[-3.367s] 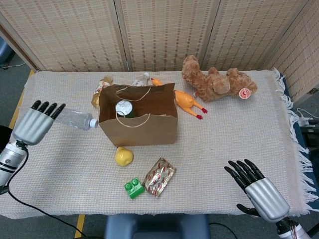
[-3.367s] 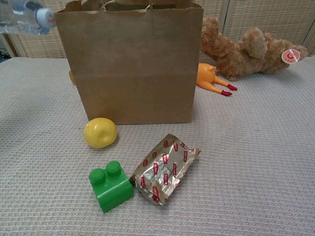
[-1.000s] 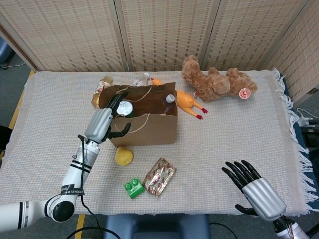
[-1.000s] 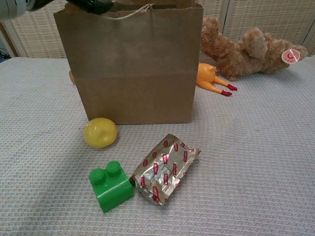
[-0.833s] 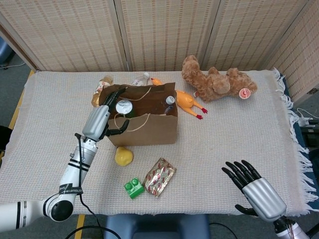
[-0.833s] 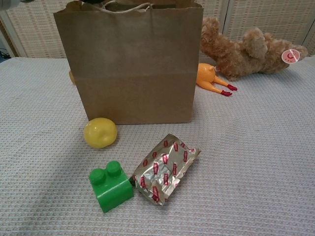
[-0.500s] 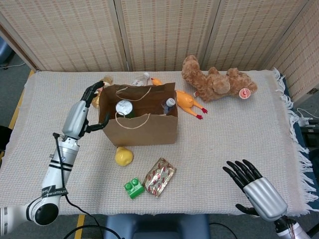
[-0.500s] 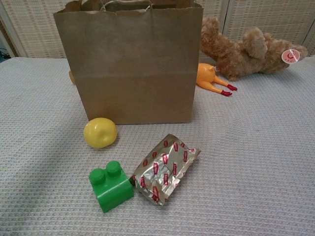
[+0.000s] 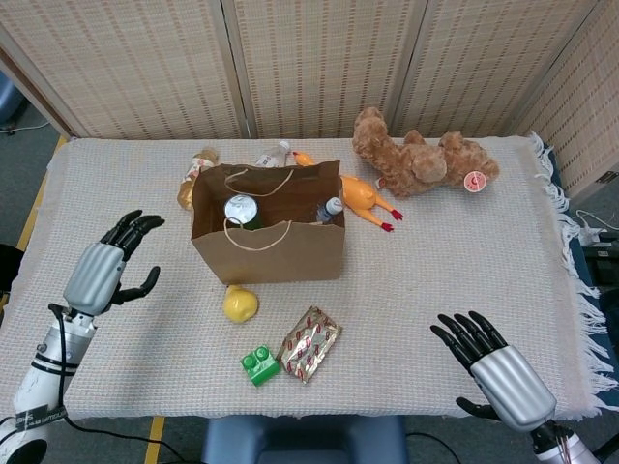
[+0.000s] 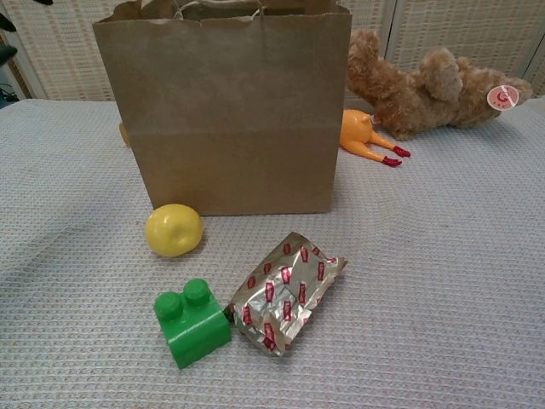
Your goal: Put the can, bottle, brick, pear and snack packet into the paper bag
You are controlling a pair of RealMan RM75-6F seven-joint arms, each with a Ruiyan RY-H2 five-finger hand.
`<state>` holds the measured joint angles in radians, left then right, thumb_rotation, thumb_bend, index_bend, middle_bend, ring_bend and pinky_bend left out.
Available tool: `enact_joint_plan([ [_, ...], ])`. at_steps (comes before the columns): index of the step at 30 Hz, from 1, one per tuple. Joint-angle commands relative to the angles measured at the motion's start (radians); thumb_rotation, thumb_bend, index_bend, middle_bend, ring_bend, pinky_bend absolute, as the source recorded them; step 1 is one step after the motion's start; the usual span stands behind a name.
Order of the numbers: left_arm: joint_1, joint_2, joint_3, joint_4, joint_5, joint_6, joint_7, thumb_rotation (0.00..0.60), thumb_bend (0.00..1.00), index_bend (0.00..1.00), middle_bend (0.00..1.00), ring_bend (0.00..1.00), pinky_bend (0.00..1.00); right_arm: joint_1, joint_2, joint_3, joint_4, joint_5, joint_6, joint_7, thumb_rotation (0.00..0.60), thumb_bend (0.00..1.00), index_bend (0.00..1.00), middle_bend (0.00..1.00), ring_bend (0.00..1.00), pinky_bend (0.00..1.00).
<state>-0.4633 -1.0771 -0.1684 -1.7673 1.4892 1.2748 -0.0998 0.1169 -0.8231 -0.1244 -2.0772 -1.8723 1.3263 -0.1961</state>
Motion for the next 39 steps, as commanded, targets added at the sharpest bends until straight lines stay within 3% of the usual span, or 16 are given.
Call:
enact_joint_plan([
  [1, 0.079, -0.041, 0.174, 0.203, 0.252, 0.086, -0.034, 0.600, 0.46, 0.14, 0.12, 0.05, 0.23, 0.000, -0.002, 0.000, -0.003, 0.001, -0.003, -0.005, 0.600, 0.02, 0.00, 0.00, 0.00, 0.00],
  [5, 0.119, -0.052, 0.238, 0.250, 0.320, 0.130, -0.020, 0.600, 0.45, 0.14, 0.12, 0.05, 0.23, 0.001, -0.002, 0.000, -0.004, 0.006, -0.009, -0.009, 0.600, 0.02, 0.00, 0.00, 0.00, 0.00],
  [10, 0.161, -0.030, 0.297, 0.208, 0.315, 0.121, -0.035, 0.600, 0.40, 0.11, 0.11, 0.05, 0.23, 0.004, -0.004, 0.000, 0.001, 0.013, -0.016, -0.006, 0.600, 0.02, 0.00, 0.00, 0.00, 0.00],
  [17, 0.184, -0.061, 0.405, 0.258, 0.491, 0.175, -0.100, 0.600, 0.36, 0.08, 0.08, 0.04, 0.22, 0.003, -0.003, 0.001, 0.001, 0.012, -0.009, -0.002, 0.600, 0.02, 0.00, 0.00, 0.00, 0.00],
  [21, 0.183, -0.086, 0.437, 0.247, 0.542, 0.161, -0.082, 0.600, 0.35, 0.02, 0.02, 0.01, 0.18, 0.003, -0.005, 0.002, -0.003, 0.018, -0.013, -0.010, 0.600, 0.02, 0.00, 0.00, 0.00, 0.00],
  [25, 0.164, -0.100, 0.442, 0.200, 0.512, 0.088, -0.082, 0.600, 0.35, 0.00, 0.00, 0.00, 0.14, 0.003, -0.004, 0.001, -0.005, 0.015, -0.013, -0.009, 0.600, 0.02, 0.00, 0.00, 0.00, 0.00],
  [35, 0.109, -0.155, 0.391, 0.148, 0.409, -0.070, -0.018, 0.600, 0.35, 0.00, 0.00, 0.00, 0.10, 0.005, 0.000, -0.001, -0.004, 0.012, -0.015, -0.001, 0.600, 0.02, 0.00, 0.00, 0.00, 0.00],
  [39, 0.066, -0.208, 0.333, 0.100, 0.309, -0.183, 0.042, 0.600, 0.35, 0.00, 0.00, 0.00, 0.08, 0.009, 0.004, 0.004, -0.004, 0.024, -0.015, 0.012, 0.600, 0.02, 0.00, 0.00, 0.00, 0.00],
])
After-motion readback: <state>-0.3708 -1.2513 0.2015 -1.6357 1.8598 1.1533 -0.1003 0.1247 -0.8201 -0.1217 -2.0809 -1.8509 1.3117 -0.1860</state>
